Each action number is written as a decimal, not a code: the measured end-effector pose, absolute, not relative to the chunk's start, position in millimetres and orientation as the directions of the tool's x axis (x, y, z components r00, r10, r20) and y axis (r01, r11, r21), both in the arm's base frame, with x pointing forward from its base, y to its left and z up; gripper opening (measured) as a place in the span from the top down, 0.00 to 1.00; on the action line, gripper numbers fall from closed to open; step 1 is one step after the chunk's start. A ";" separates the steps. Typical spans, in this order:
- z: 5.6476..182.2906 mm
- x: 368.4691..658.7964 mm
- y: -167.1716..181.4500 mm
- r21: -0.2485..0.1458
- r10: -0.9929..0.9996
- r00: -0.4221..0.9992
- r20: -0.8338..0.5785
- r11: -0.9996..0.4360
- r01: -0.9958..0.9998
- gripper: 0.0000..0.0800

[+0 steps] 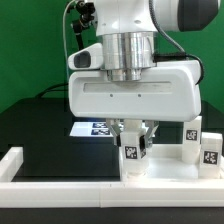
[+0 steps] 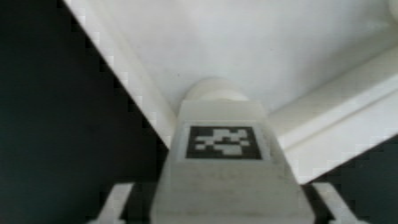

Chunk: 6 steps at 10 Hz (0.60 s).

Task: Assemble square table

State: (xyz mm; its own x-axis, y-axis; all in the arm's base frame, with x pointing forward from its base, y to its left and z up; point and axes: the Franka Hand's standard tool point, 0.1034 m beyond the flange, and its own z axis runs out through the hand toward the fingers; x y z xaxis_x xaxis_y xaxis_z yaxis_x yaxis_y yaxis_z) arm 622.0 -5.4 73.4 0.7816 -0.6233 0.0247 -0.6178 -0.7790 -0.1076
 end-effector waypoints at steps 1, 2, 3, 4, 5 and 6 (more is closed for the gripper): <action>73.7 623.5 -5.3 -0.105 -0.702 0.712 0.002 -0.708 -0.698 0.64; 73.3 624.9 -1.4 -0.087 -0.788 0.614 -0.037 -0.610 -0.788 0.64; 72.5 626.5 3.1 -0.059 -0.835 0.547 -0.061 -0.544 -0.837 0.64; 71.6 627.3 3.6 -0.041 -0.924 0.374 -0.078 -0.372 -0.927 0.64; 71.1 627.6 3.8 -0.029 -0.976 0.199 -0.087 -0.197 -0.980 0.64; 70.4 628.4 7.4 -0.021 -0.995 -0.033 -0.096 0.035 -0.999 0.64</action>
Offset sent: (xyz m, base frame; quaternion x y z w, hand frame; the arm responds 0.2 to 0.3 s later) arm 0.0232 0.0090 0.0056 -0.0218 0.0075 0.3726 0.9277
